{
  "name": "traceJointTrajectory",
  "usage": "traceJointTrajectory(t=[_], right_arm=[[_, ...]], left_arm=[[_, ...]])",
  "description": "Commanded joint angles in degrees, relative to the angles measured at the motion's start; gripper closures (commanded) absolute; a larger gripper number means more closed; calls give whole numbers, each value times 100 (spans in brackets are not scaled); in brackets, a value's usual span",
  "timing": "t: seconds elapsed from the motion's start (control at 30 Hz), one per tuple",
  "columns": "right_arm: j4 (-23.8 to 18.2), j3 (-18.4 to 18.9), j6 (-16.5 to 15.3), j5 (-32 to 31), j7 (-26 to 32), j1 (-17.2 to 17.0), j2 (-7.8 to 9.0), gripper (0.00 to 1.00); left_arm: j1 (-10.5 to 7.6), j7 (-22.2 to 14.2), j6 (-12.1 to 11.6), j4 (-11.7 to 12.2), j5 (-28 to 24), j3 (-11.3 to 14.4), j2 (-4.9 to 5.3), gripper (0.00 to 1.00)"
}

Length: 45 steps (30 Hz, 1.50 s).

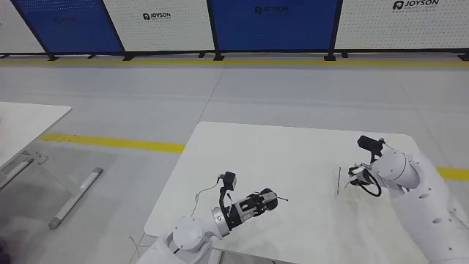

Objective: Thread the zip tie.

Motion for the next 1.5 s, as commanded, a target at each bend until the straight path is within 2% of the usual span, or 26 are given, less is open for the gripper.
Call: traceJointTrajectory(t=[0.0,0.6,0.7,0.87,1.1,1.17,1.47], right_arm=[[-10,5,0,2,14,-5,2,100],[-10,5,0,2,14,-5,2,100],[-89,154,-67,91,-246,-120,29,100],[-543,512,-55,195,-552,-421,112,100],[-1579,1113,-256,445,-827,-1164,253,100],[-1953,1181,-186,250,-1067,-1452,284,100],[-2009,1183,-162,207,-1109,-1493,288,100]], left_arm=[[0,0,0,0,0,0,0,100],[0,0,0,0,0,0,0,100],[0,0,0,0,0,0,0,100],[0,0,0,0,0,0,0,100],[0,0,0,0,0,0,0,100],[0,0,0,0,0,0,0,100],[0,0,0,0,0,0,0,100]])
